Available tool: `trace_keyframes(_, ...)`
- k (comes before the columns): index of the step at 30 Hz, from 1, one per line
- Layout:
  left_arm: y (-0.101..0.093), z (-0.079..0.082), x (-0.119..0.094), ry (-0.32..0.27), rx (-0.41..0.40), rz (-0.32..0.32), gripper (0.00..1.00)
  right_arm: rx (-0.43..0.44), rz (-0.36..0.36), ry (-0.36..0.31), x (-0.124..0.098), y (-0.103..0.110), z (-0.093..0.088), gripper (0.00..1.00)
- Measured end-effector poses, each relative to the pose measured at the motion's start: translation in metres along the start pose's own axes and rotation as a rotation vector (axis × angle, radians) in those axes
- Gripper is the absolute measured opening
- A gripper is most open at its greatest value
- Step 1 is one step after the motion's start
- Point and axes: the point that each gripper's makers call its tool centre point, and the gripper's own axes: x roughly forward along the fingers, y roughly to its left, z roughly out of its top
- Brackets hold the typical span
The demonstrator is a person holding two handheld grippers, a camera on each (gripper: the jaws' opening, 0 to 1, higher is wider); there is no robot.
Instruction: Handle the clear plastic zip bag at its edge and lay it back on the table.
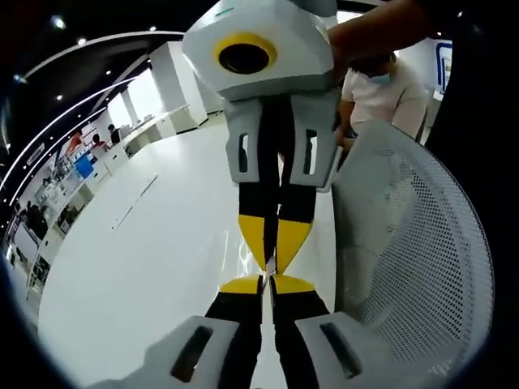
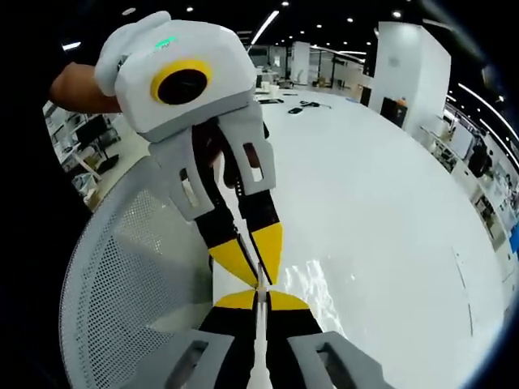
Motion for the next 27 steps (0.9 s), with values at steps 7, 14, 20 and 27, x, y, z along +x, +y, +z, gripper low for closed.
trace_keyframes(7, -0.003, -0.005, 0.000, 0.002, 0.073, -0.023, 0.00, 0.000, 0.018, 0.009, 0.000, 0.003, -0.004, 0.00)
trace_keyframes(14, -0.004, -0.016, 0.003, 0.005, 0.062, -0.015, 0.00, 0.001, 0.020, 0.057, 0.000, 0.005, -0.017, 0.00)
trace_keyframes(20, 0.002, -0.020, -0.003, 0.006, 0.050, -0.003, 0.00, 0.023, 0.005, 0.058, -0.008, -0.001, -0.025, 0.00)
trace_keyframes(27, 0.002, -0.016, 0.000, 0.011, 0.062, 0.012, 0.00, 0.013, -0.002, 0.078, -0.008, -0.001, -0.026, 0.00)
